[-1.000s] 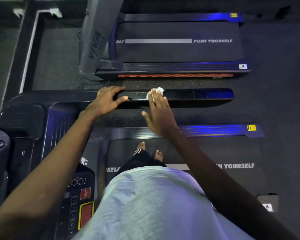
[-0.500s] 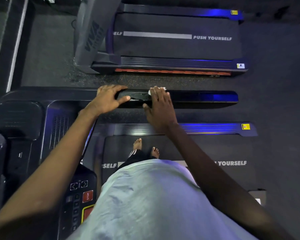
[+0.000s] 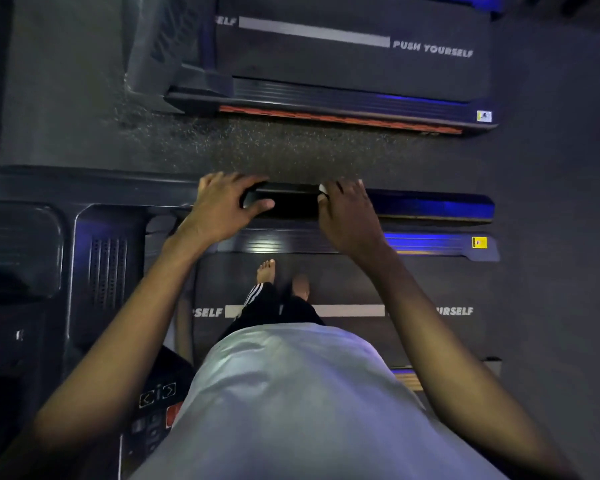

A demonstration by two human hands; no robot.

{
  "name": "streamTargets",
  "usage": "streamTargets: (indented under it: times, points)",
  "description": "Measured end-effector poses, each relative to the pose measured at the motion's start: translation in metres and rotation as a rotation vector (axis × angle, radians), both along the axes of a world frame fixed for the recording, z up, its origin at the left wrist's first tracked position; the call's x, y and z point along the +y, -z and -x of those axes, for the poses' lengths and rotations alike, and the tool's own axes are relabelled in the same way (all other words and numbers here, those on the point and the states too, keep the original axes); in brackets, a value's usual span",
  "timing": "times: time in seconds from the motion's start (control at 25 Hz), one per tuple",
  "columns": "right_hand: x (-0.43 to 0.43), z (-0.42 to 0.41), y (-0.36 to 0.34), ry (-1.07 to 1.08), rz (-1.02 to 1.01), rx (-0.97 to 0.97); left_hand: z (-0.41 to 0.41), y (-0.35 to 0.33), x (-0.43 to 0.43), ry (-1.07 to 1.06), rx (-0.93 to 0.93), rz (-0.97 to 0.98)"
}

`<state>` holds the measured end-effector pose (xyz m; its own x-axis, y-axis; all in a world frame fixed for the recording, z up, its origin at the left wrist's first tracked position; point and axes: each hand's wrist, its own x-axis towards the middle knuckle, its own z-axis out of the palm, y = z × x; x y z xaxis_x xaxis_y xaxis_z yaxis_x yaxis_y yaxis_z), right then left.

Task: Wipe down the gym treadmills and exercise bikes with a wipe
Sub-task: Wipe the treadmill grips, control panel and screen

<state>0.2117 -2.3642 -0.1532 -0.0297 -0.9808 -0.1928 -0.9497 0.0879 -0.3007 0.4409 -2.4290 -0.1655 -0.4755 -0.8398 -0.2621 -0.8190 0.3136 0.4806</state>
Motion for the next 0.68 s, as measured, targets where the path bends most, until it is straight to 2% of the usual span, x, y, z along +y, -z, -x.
streamTargets:
  times: [0.12, 0.28, 0.36, 0.68]
  points:
    - [-0.012, 0.022, -0.004, -0.054, -0.051, -0.03, -0.003, 0.006, -0.001, 0.022, -0.017, 0.0]
    - [-0.022, 0.043, -0.026, 0.102, -0.218, -0.004, -0.006, 0.008, -0.001, 0.036, -0.007, -0.014]
    - [-0.028, 0.035, -0.031, 0.11, -0.289, 0.007, -0.006, 0.008, -0.002, 0.038, -0.01, -0.018]
    - [-0.051, -0.001, -0.026, 0.035, -0.393, -0.216, -0.006, 0.006, 0.0, 0.027, 0.0, -0.004]
